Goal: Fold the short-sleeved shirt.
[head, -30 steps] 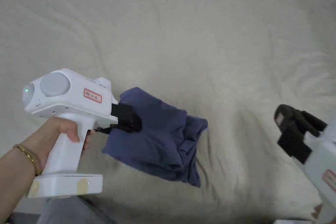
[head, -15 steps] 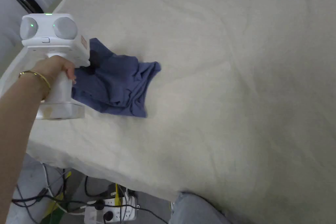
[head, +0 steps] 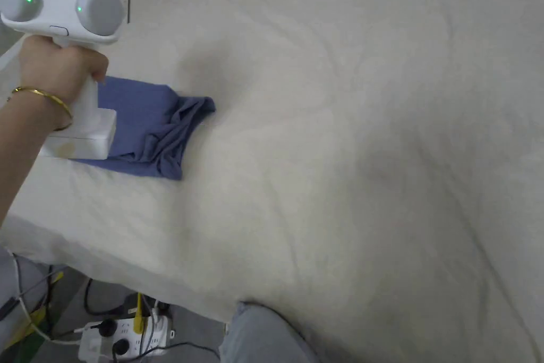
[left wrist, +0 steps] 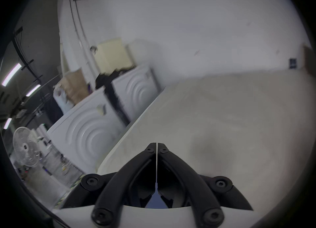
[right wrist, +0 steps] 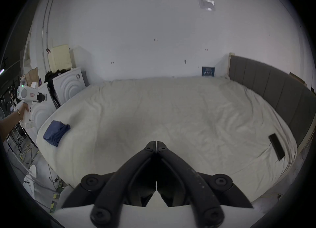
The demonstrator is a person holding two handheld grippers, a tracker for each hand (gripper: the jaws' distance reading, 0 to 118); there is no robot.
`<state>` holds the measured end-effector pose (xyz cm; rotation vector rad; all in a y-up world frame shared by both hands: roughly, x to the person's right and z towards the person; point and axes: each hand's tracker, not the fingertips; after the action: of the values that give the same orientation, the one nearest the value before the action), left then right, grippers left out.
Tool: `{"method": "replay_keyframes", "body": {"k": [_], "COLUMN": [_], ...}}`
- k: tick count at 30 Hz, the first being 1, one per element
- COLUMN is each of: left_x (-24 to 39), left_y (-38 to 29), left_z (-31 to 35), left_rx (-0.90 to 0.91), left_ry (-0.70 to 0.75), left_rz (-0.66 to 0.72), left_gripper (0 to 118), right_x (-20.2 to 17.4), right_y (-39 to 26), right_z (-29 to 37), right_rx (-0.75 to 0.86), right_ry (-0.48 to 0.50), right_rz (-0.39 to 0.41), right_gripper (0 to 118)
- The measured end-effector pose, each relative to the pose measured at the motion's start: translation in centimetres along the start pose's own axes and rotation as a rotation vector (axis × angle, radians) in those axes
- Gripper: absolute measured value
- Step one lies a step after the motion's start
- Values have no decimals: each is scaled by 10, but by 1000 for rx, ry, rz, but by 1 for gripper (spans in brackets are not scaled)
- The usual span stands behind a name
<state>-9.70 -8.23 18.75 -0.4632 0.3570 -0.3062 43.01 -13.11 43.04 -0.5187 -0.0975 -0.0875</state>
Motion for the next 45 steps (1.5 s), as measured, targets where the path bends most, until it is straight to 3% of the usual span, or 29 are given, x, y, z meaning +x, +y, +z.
{"method": "replay_keyframes", "body": {"k": [5, 14, 21, 37, 40, 41, 42, 44, 45], "left_x": [46, 124, 166, 184, 183, 183, 183, 182, 182], "left_y": [35, 25, -19, -86, -90, -90, -90, -89, -89], "left_z": [108, 244, 277, 281, 283, 283, 283, 282, 282], "left_rx": [242, 445, 425, 327, 322, 320, 316, 308, 309], "left_ry": [-145, -379, -524, -514, -525, -525, -530, -538, -541], "left_rz": [79, 220, 267, 195, 182, 185, 190, 200, 205], "left_gripper": [1, 1, 1, 6, 18, 29, 47, 72, 84], "right_x": [18, 55, 49, 52, 53, 53, 54, 55, 55], "right_y": [29, 61, 45, -4, -6, -7, -7, -7, -7], "right_z": [28, 68, 84, 77, 76, 76, 76, 76, 76], "right_rx": [137, 304, 341, 262, 257, 258, 257, 254, 254], "right_ry": [-34, -78, -84, -88, -90, -95, -99, -93, -89], "right_rz": [63, 6, 10, 0, 2, 3, 4, -1, -5], "right_gripper": [2, 2, 2, 2, 2, 2, 6, 24, 47]}}
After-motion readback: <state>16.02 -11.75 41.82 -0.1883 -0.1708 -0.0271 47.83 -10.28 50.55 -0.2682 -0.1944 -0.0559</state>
